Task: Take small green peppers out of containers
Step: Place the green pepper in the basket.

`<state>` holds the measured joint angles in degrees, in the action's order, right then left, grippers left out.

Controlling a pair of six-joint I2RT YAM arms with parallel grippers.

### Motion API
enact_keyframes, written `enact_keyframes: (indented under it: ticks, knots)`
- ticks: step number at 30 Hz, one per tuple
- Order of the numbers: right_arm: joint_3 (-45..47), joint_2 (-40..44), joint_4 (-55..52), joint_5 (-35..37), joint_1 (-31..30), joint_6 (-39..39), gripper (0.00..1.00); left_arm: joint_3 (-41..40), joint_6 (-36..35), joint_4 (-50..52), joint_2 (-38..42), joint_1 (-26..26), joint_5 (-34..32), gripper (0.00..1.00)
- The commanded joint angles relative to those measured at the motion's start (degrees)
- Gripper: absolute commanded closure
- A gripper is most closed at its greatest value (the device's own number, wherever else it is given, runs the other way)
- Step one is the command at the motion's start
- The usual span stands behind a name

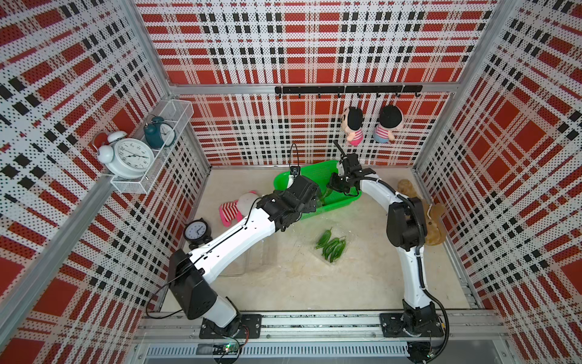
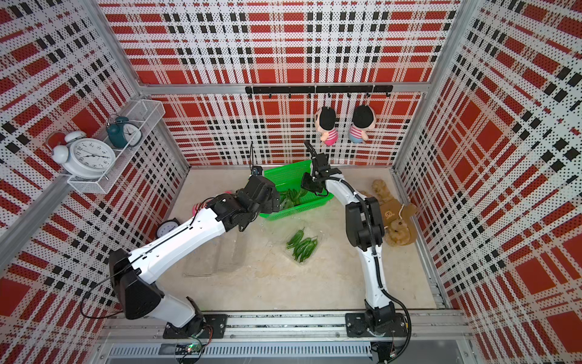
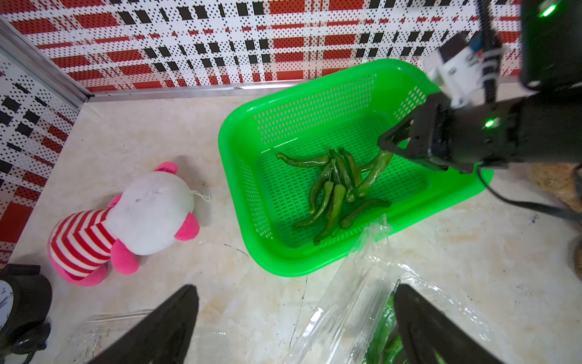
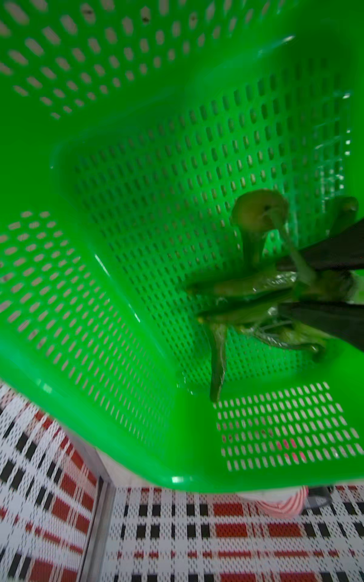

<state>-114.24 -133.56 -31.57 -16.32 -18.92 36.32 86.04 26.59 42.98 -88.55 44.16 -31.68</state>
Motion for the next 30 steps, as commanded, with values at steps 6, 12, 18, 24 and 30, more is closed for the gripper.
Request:
enact_keyframes:
  ticks: [6, 12, 18, 24, 30]
  knots:
    - [-11.83, -8.37, -6.96, 2.17, 0.63, -0.07, 0.46, 1.86, -0.93, 1.64, 0.56, -0.39, 0.57, 0.00]
    - [-10.92, 0.49, -8.75, 2.60, 0.95, -0.89, 0.37, 1.68, -0.06, 1.60, 1.12, -0.39, 0.17, 0.00]
    - [-8.94, 12.63, -20.92, 1.53, 1.57, -3.54, 0.34, 1.97, 0.48, 0.29, 0.94, -0.32, 0.52, 0.00]
    - [12.09, 29.84, -22.23, 1.40, -0.61, -2.22, 0.32, 3.31, 0.39, -1.70, -0.54, -0.50, 2.44, 0.00]
    - [33.76, 39.84, -15.08, 0.42, -7.39, 3.76, 0.36, 3.76, 0.56, -3.03, -1.66, -0.66, 4.64, 0.00]
